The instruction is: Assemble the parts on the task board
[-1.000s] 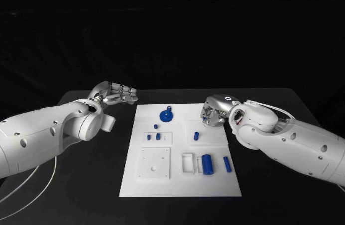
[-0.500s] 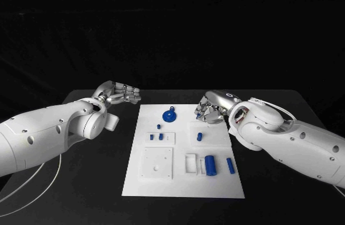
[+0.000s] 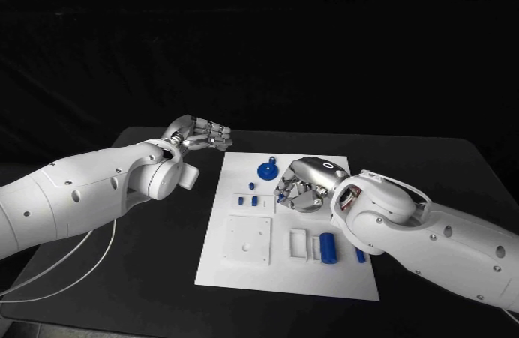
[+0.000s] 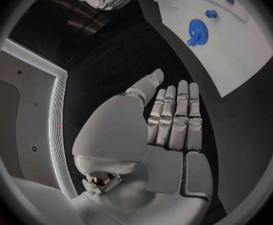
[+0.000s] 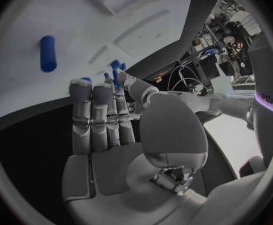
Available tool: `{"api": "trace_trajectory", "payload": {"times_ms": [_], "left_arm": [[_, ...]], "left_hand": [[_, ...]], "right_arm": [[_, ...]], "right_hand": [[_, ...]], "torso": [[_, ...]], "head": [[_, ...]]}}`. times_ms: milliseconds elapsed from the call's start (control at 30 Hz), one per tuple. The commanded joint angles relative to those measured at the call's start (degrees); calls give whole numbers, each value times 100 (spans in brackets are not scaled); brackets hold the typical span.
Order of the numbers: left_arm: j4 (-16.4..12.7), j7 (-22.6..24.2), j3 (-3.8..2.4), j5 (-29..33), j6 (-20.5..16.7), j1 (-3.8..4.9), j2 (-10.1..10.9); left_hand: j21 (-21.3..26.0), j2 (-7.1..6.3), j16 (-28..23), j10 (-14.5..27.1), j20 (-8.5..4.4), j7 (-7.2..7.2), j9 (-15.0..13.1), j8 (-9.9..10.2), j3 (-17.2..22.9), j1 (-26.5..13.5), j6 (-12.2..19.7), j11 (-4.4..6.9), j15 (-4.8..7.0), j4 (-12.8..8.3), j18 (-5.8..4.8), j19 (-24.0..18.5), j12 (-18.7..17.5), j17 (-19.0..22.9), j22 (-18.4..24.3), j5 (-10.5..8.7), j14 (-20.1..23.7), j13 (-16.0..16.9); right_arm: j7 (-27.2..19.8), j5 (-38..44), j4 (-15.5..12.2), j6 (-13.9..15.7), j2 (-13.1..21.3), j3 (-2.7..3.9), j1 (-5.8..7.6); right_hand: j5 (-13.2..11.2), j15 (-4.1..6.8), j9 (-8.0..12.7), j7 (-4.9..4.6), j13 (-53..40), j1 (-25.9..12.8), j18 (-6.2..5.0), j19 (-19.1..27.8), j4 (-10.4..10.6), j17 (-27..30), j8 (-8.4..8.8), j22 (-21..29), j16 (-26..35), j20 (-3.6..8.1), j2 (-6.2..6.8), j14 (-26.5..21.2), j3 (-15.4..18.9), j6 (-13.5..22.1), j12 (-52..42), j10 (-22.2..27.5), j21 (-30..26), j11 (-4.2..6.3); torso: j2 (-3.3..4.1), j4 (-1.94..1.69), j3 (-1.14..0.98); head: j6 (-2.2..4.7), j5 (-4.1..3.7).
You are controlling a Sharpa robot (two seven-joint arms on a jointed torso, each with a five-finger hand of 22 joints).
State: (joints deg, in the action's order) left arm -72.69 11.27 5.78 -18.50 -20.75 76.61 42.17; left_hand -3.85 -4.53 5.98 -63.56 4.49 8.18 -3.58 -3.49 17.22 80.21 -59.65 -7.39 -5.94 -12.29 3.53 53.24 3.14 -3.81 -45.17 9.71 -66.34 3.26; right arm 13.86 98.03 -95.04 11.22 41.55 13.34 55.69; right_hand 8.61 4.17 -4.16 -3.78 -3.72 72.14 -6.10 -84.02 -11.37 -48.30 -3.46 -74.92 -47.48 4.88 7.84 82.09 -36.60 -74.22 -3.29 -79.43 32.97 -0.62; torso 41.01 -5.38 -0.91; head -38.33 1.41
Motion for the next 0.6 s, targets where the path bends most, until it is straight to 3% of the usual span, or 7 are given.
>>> {"api": "trace_trajectory", "payload": {"times_ms": [33,167,300,600], "left_arm": [[-21,136,-6,84,-69,8,-50],[-23,144,-6,94,-80,8,-94],[-19,151,-6,99,-94,8,-132],[-21,151,-5,117,-82,9,-194]], "left_hand": [[-11,57,-19,13,36,23,3,-12,-2,-18,-23,-32,-17,-18,1,-4,23,-6,-5,33,-41,4],[-8,61,-21,9,38,22,3,-11,-7,-24,-22,-29,-17,-17,1,-2,23,-6,5,31,-40,5],[-8,61,-21,9,38,22,3,-11,-7,-24,-22,-29,-17,-17,1,-2,23,-6,5,31,-40,5],[-6,66,-24,15,41,22,3,-11,-11,-27,-23,-31,-20,-10,1,-1,23,-6,29,30,-36,4]], "right_arm": [[-77,397,-31,-59,-69,-102,-24],[-73,510,-59,-85,-164,-258,-52],[-45,655,-47,-82,-252,-356,-80],[53,937,47,-100,-394,-502,-112]], "right_hand": [[-15,-5,-10,-24,-6,34,-93,-274,-6,-11,-22,-311,21,39,-33,29,20,-10,-22,-27,16,-7],[-17,-5,-10,-25,-6,34,-93,-275,-7,-11,-22,-311,22,39,-33,29,20,-10,-22,-27,16,-7],[-31,-5,-10,-24,-6,34,-95,-274,-14,-14,-22,-308,25,38,-39,30,19,-10,-21,-27,3,-7],[-64,-5,-10,-24,-6,32,-96,-275,-24,-17,-23,-310,25,38,-42,35,9,-15,-21,-31,12,-6]], "torso": [[2,-4,2],[7,5,-7],[8,8,-10],[5,-1,-12]], "head": [[-31,34],[-43,66],[-51,105],[-109,201]]}}
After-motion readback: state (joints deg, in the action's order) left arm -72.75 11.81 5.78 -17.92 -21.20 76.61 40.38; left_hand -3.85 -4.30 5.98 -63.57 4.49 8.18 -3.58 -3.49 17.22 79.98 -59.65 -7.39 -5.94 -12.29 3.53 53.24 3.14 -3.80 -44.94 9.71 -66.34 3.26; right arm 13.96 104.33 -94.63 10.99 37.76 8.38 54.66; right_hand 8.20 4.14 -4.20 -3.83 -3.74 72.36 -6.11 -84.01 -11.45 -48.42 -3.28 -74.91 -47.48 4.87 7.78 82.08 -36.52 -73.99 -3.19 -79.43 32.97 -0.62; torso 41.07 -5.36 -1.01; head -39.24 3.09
